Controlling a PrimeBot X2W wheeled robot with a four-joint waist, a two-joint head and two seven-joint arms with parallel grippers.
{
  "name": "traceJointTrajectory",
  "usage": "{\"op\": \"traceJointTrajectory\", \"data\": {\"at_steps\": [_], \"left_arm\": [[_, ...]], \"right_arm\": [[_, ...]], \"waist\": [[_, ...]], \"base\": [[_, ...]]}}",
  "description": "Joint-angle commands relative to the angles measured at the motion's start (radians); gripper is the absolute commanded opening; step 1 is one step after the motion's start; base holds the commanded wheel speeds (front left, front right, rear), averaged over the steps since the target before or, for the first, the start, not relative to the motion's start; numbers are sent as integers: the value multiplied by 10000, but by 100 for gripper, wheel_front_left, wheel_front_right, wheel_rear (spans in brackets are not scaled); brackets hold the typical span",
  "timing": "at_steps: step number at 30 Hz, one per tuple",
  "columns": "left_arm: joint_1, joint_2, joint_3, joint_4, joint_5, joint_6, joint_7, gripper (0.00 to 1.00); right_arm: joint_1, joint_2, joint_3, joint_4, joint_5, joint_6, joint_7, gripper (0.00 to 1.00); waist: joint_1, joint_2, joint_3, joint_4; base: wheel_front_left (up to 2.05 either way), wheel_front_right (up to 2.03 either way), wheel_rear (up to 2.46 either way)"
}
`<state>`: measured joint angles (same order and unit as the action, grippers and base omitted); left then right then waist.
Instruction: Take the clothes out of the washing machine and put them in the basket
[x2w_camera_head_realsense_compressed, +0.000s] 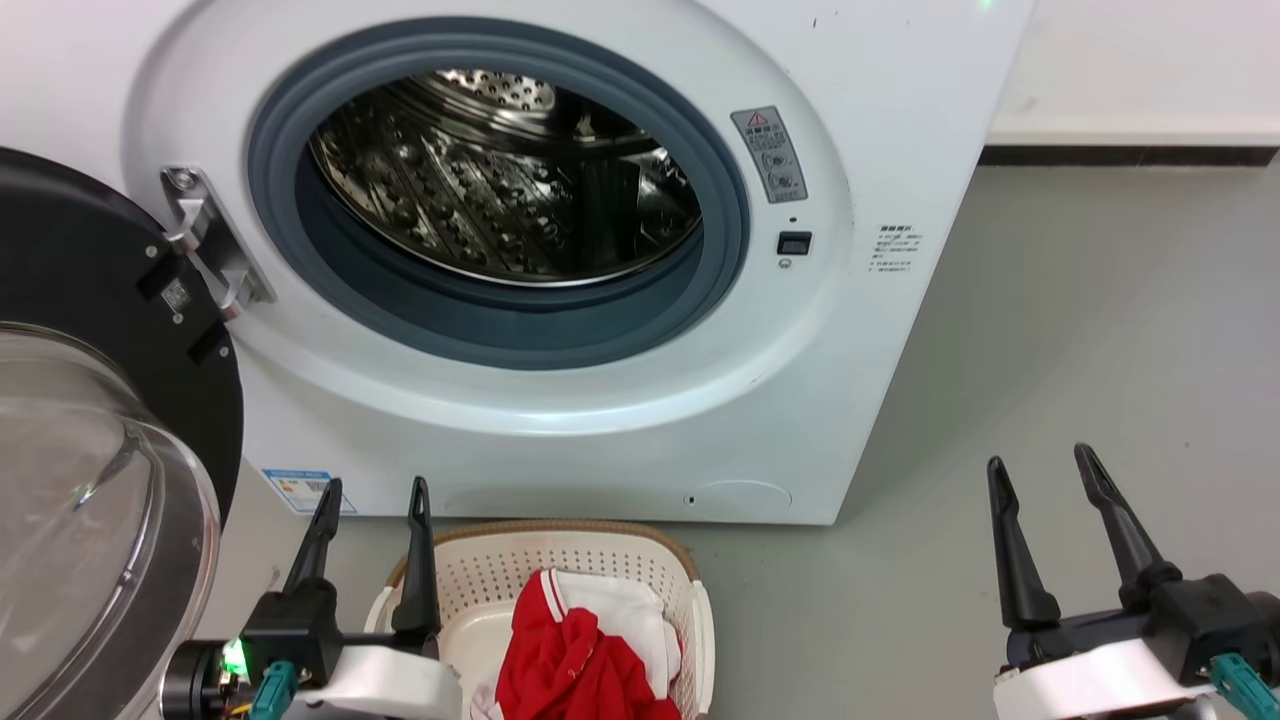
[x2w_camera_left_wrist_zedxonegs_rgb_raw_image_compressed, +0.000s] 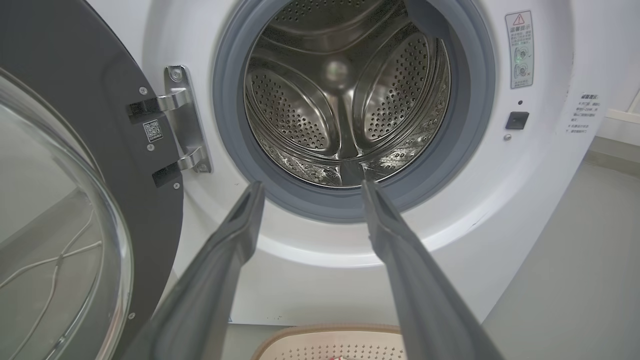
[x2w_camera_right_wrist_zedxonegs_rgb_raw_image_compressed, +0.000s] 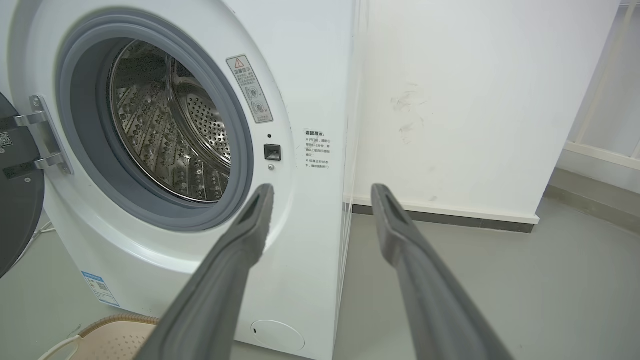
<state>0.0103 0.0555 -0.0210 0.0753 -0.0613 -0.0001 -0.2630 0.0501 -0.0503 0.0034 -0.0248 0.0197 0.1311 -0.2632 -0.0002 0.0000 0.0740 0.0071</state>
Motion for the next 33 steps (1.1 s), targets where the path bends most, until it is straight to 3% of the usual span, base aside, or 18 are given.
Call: {"op": "traceJointTrajectory", "data": {"at_steps": [1, 21, 22, 25, 33], "left_arm": [[165, -25, 34, -38, 43, -26, -25, 100], [613, -58, 54, 70, -83, 141, -26, 100], [536, -44, 37, 98, -49, 97, 0, 0], [619, -50, 19, 379, -51, 89, 52, 0], [363, -50, 207, 576, -1746, -66, 501, 0]], "right_arm": [[164, 3, -38, 30, 69, -7, -23, 100], [443, 3, -13, 70, 256, -7, -23, 100], [345, 0, -7, 86, 176, 2, 0, 0], [388, 4, 15, 342, 178, 2, 12, 0], [215, -106, 34, 530, 2042, 1, 296, 0]], "waist": [[2, 0, -168, 0], [2, 0, -552, -113], [2, 0, -554, -113], [2, 0, -555, -114], [2, 0, -565, -110]], "base": [[0, 0, 0], [0, 0, 0], [0, 0, 0], [0, 0, 0], [0, 0, 0]]}}
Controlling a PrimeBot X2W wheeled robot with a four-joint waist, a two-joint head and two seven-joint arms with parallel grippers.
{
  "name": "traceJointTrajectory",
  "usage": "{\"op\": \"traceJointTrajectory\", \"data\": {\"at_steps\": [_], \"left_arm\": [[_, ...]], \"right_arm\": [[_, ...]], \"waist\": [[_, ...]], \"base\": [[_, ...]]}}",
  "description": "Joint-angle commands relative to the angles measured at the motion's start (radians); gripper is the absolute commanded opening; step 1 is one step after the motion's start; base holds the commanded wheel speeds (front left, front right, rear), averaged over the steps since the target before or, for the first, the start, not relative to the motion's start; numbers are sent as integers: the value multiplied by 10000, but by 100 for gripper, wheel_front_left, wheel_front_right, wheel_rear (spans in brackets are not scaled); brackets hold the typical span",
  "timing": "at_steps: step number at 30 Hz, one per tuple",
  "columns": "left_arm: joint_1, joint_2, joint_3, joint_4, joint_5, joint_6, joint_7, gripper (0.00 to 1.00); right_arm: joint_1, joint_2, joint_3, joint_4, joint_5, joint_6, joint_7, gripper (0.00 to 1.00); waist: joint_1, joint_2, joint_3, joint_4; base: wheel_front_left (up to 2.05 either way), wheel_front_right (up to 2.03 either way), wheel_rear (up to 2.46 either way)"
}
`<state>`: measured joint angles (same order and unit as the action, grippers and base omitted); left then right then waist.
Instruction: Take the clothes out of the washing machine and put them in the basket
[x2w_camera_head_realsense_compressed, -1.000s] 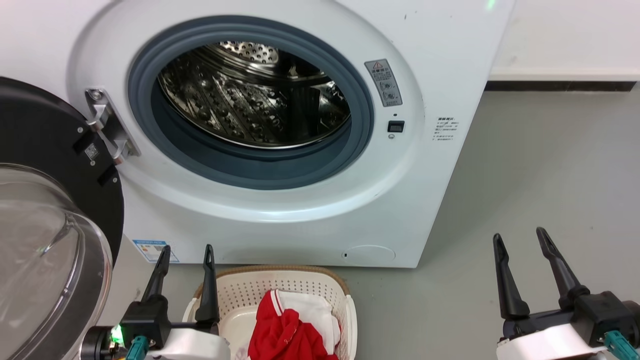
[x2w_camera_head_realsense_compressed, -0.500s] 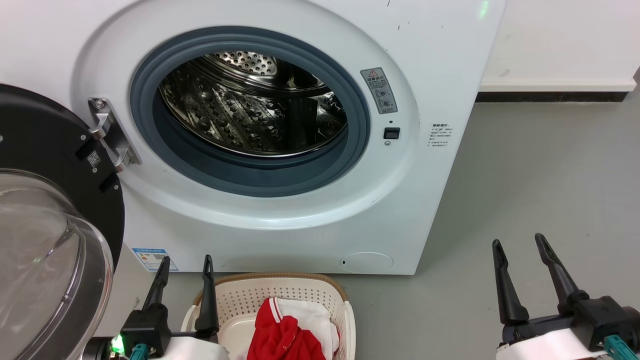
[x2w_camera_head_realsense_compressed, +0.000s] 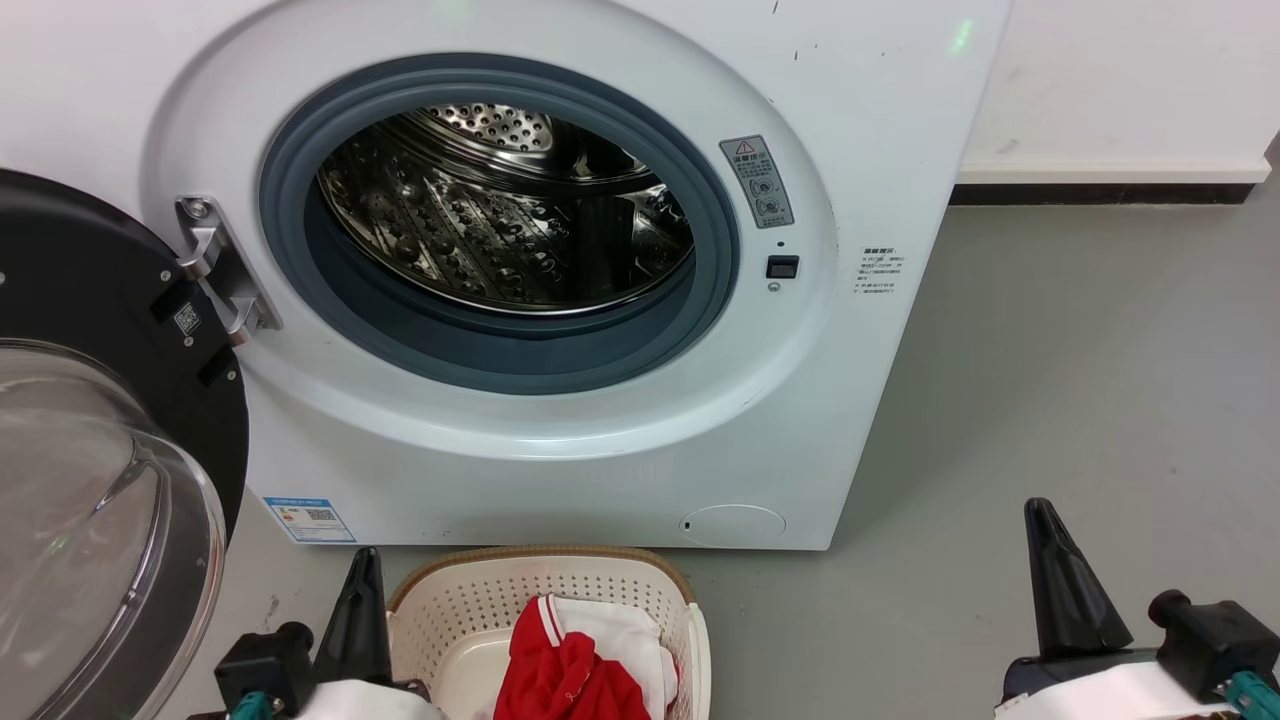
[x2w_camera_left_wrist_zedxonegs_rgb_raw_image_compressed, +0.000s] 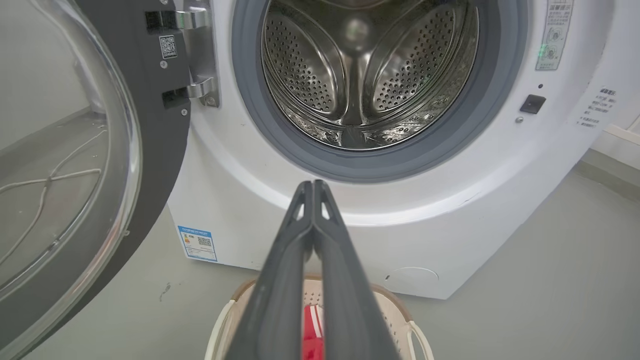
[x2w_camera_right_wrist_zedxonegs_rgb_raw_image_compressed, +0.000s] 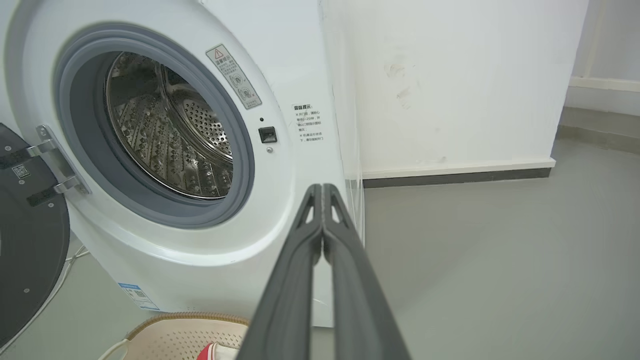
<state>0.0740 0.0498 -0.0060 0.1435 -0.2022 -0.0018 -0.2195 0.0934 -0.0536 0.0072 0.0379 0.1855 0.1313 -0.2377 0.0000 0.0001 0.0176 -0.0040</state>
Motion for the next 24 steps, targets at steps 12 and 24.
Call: {"op": "traceJointTrajectory", "data": {"at_steps": [12, 24], "left_arm": [[-520, 8, 226, 38, -2615, -254, 580, 0], [-745, 8, 379, 185, -4435, -426, 1015, 0]], "right_arm": [[-558, -202, -15, 276, 2842, -1, 466, 0], [-795, -273, -64, 546, 4771, -2, 833, 0]], "waist": [[0, -1, -16, 4], [0, -1, -29, 8]], "base": [[0, 0, 0], [0, 0, 0]]}}
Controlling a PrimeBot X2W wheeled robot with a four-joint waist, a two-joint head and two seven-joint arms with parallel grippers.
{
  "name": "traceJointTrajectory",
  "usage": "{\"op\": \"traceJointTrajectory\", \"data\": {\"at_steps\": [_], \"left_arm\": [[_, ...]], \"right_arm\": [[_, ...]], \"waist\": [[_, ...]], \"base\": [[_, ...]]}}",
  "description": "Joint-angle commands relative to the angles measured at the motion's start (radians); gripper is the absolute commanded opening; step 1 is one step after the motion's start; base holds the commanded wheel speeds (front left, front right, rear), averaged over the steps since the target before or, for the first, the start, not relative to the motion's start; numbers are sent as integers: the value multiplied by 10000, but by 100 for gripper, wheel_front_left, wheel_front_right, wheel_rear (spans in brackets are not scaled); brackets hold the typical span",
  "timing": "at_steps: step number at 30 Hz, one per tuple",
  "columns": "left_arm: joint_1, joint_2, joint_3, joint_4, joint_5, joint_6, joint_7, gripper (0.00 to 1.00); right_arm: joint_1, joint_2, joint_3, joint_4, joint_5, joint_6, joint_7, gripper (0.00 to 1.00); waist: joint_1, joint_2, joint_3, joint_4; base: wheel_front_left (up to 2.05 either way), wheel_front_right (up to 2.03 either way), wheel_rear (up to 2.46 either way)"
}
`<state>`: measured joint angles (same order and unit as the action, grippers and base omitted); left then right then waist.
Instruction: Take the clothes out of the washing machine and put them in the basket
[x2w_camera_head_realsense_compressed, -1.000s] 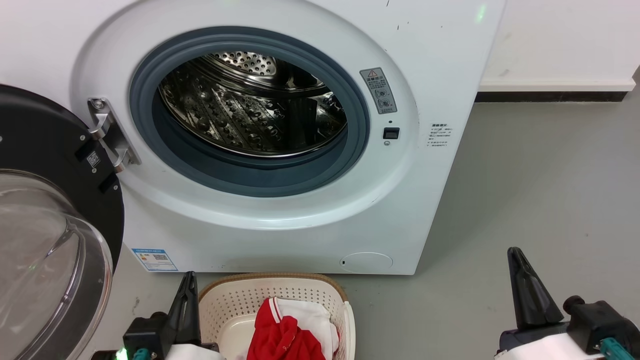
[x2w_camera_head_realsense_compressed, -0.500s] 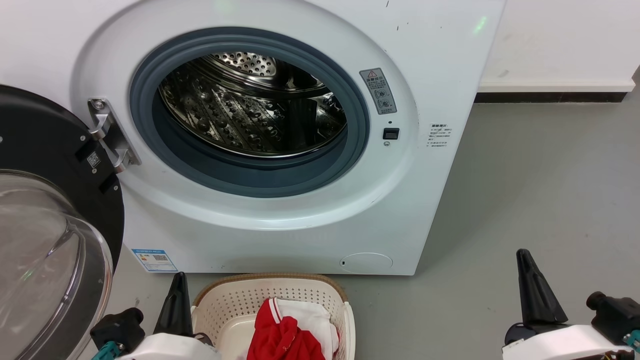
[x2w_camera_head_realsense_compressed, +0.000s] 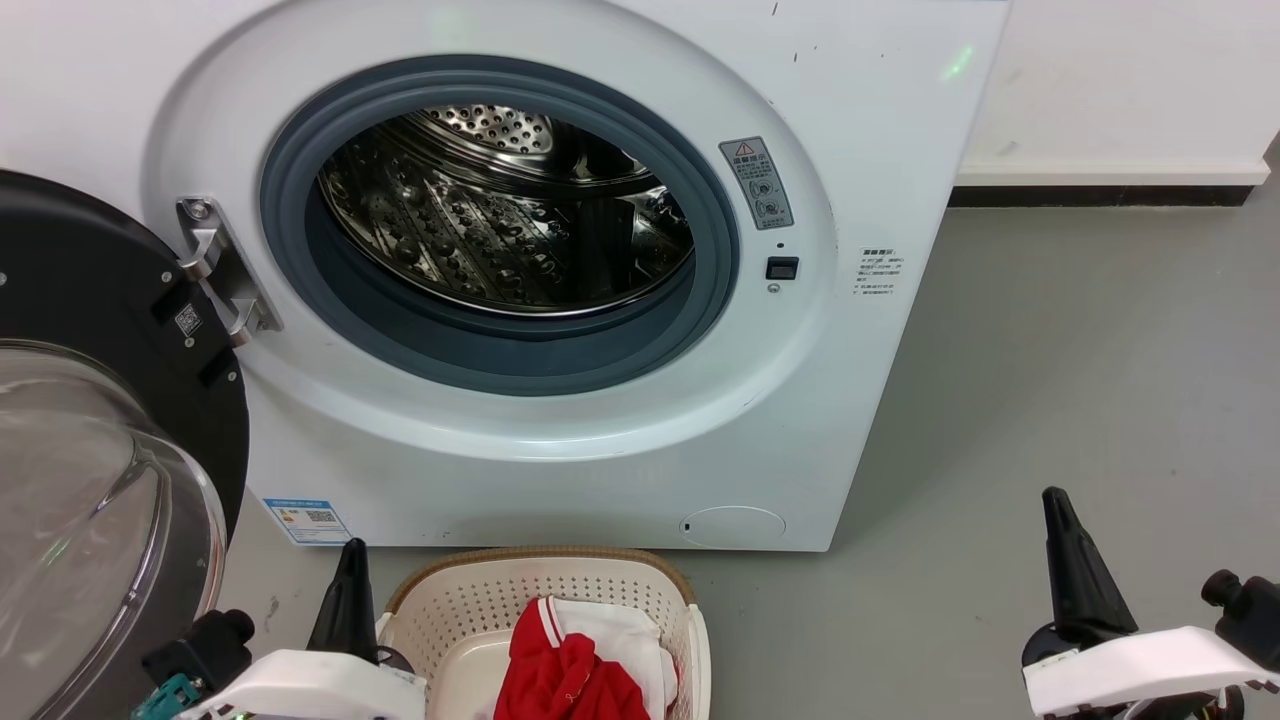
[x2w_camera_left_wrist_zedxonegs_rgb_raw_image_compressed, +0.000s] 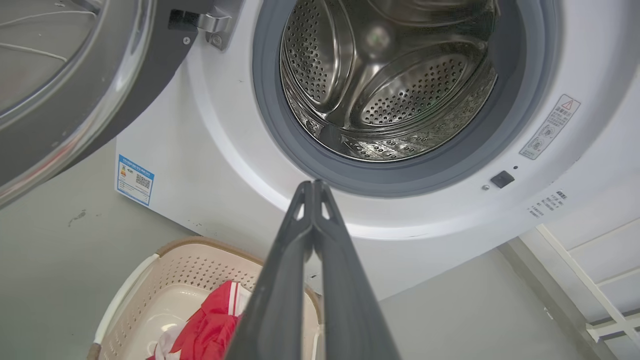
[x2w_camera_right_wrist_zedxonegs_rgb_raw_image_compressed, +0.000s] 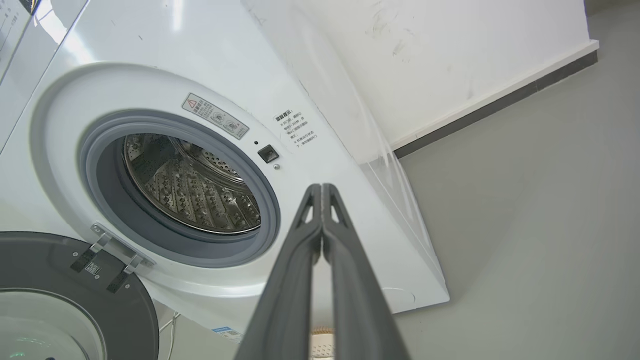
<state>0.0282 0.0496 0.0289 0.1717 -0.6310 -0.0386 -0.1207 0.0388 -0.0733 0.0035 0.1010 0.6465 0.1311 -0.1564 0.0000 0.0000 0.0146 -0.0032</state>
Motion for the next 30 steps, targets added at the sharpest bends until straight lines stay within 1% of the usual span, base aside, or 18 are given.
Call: {"op": "traceJointTrajectory", "data": {"at_steps": [1, 14, 30], "left_arm": [[-306, 10, 43, -86, -304, -70, 66, 0], [-528, 11, 210, 71, -2177, -240, 517, 0], [-772, 11, 380, 244, -4166, -432, 1004, 0]], "right_arm": [[-271, -81, -33, -61, 325, 0, 57, 0], [-533, -130, -118, 220, 2288, -1, 462, 0], [-773, -150, -243, 530, 4335, -1, 933, 0]], "waist": [[0, 0, -1, 0], [0, 0, -17, 5], [0, 0, -36, 10]], "base": [[0, 0, 0], [0, 0, 0], [0, 0, 0]]}}
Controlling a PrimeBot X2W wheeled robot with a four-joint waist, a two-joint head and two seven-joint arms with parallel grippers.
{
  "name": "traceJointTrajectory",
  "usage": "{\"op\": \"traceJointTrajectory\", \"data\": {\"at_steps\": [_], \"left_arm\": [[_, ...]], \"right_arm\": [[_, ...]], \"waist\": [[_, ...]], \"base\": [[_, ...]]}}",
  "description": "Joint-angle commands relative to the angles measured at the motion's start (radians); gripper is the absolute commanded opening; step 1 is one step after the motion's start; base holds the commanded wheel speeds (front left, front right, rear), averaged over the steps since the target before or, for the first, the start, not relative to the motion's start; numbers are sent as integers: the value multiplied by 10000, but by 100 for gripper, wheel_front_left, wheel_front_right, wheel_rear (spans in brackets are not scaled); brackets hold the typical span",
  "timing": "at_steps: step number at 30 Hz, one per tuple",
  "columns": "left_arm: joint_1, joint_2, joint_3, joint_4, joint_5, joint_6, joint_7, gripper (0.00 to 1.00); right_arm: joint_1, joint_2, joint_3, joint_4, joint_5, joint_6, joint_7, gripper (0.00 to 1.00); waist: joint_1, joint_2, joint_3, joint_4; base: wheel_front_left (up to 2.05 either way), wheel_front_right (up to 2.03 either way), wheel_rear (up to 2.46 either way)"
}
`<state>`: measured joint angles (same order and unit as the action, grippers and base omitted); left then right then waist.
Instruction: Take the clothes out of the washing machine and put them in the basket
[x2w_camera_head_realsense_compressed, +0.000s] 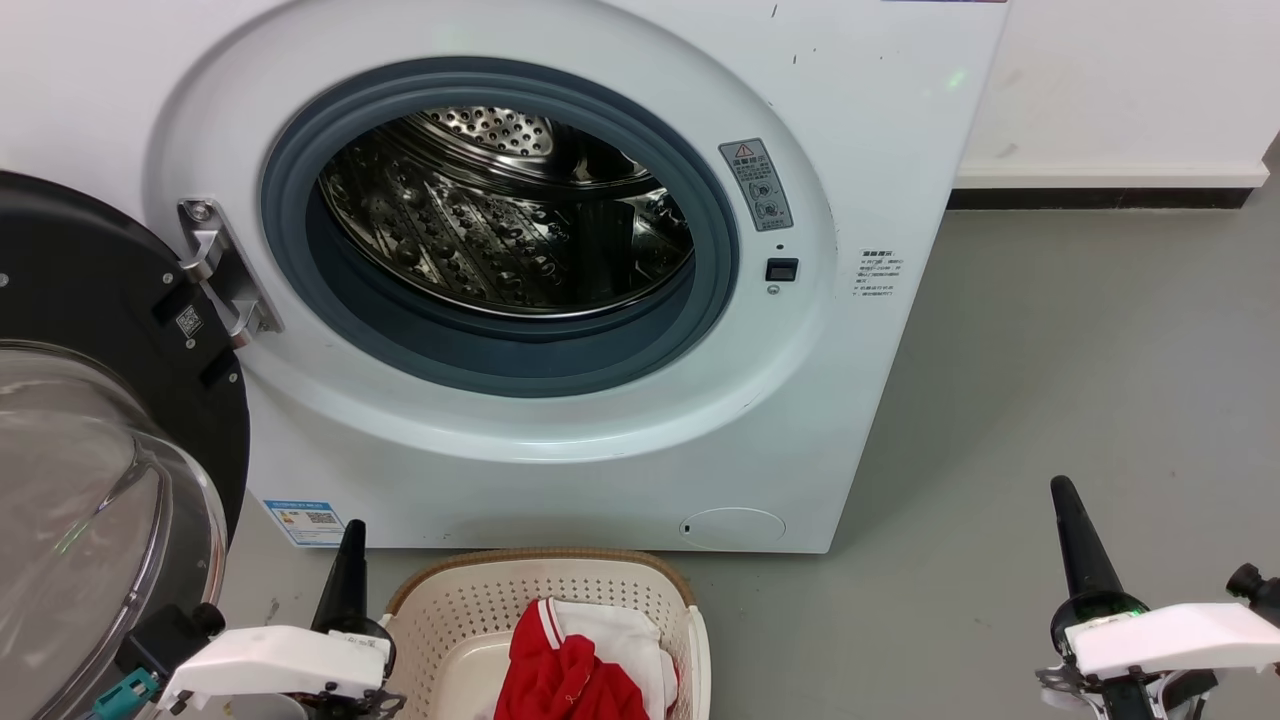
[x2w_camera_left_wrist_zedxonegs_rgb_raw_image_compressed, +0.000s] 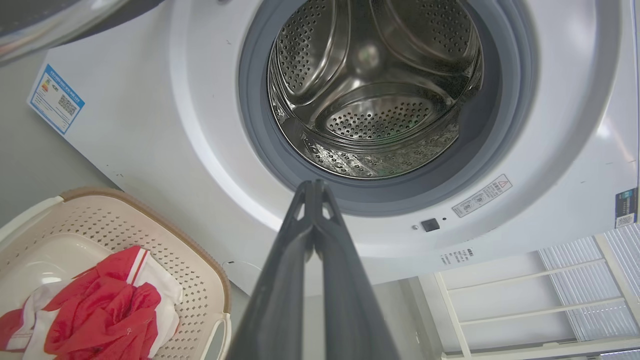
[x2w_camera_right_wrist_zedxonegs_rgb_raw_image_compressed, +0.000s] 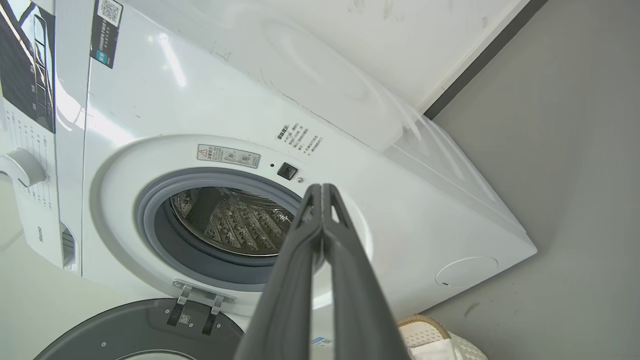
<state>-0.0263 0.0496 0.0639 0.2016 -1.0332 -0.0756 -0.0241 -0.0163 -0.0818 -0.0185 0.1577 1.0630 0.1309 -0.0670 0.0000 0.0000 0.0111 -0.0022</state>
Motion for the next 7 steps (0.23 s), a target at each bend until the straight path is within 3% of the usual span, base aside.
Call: {"op": "traceJointTrajectory", "data": {"at_steps": [1, 7], "left_arm": [[-245, 11, 38, -44, -258, -67, 59, 0], [-325, 11, 100, 14, -928, -144, 224, 0]], "right_arm": [[-241, -66, -31, -21, 284, 0, 62, 0], [-328, -67, -85, 84, 965, 0, 239, 0]], "waist": [[0, 0, -2, 1], [0, 0, -9, 3]], "base": [[0, 0, 0], [0, 0, 0]]}}
